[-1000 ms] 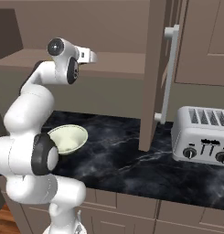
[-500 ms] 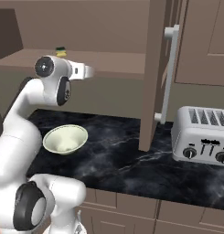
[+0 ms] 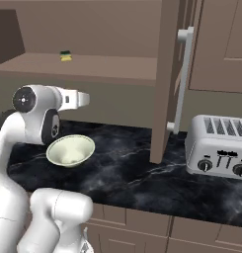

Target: Pick the mango from the cabinet and place it in the bowl. Then pick the bowl and place it in the sink. Then turn on the sink facuet.

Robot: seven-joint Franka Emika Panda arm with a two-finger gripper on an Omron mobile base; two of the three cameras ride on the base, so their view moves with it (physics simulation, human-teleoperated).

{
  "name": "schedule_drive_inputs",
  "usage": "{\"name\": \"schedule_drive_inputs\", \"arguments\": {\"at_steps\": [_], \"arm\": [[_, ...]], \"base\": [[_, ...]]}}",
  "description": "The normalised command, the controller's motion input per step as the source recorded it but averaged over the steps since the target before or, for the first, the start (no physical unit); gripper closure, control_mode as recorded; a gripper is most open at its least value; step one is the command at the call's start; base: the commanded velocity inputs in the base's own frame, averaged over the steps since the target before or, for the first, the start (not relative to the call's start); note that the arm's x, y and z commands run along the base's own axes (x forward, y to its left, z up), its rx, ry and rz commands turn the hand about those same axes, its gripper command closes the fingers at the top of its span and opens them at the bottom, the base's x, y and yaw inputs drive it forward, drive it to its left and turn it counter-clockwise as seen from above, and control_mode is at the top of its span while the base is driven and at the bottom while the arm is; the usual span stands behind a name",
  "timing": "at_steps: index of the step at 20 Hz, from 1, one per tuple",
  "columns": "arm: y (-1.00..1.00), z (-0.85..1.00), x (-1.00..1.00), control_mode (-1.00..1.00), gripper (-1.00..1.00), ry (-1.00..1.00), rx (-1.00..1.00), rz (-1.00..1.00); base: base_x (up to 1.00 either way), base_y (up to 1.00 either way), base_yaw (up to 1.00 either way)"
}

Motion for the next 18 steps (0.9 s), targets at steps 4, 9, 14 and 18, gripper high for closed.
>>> {"name": "schedule_drive_inputs", "arguments": {"at_steps": [4, 9, 14, 18], "arm": [[0.56, -0.9, -0.35, -1.0, 1.0, 0.1, -0.15, 0.05], [0.37, -0.69, -0.01, -1.0, 1.0, 0.12, -0.03, 0.06], [0.23, -0.42, 0.16, -1.0, 1.0, 0.12, 0.0, 0.02], [0.23, -0.25, 0.17, -1.0, 1.0, 0.15, 0.0, 0.0]], "base": [[0.0, 0.0, 0.0], [0.0, 0.0, 0.0], [0.0, 0.0, 0.0], [0.0, 0.0, 0.0]]}}
